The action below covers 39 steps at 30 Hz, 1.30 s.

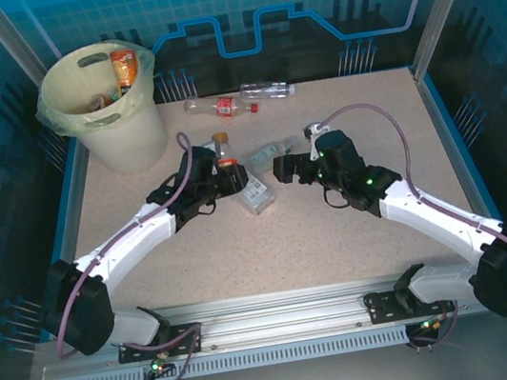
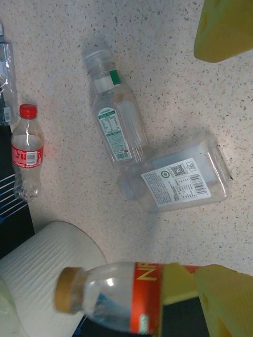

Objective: Put the plastic bottles in the bin

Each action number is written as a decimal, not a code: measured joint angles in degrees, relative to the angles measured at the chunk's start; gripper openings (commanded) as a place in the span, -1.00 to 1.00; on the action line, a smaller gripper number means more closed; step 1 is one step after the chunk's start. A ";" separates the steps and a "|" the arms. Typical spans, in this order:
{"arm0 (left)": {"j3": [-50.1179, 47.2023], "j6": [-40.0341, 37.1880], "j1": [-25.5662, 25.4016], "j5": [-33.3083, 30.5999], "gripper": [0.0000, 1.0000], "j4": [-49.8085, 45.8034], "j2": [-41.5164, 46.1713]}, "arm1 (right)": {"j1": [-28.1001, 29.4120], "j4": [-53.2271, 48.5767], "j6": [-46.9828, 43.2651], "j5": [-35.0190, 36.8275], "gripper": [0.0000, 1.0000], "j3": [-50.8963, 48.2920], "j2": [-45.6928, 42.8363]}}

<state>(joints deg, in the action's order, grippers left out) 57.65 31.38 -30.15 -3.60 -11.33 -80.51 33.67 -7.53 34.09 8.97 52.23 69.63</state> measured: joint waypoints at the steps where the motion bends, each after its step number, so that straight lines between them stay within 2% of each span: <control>1: 0.96 -0.35 0.00 -0.02 -0.06 0.11 0.00 | 0.00 -0.11 -0.17 -0.20 1.00 0.48 0.31; 10: 10.34 -3.96 0.42 -3.26 -0.06 3.19 0.00 | 0.00 1.09 -0.66 -0.07 1.00 3.34 1.25; 14: 14.36 -5.05 2.78 -4.68 -0.06 6.01 0.00 | 0.00 1.64 -0.66 0.00 1.00 3.43 1.29; 21: 18.62 -5.62 10.95 -6.47 -0.07 8.74 0.00 | 0.00 1.62 -0.63 0.04 1.00 4.04 1.27; 28: 22.88 -1.57 21.14 -8.00 -0.06 11.15 -0.92 | 0.00 1.33 -0.63 1.25 1.00 4.04 -0.20; 39: 40.33 4.50 32.44 -7.15 -0.06 9.25 -15.69 | 0.00 -0.72 -0.59 4.90 1.00 4.02 -5.77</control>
<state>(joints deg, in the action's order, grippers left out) 97.97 35.88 2.28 -10.74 -2.09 -96.20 33.67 -8.25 33.50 13.87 56.25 63.86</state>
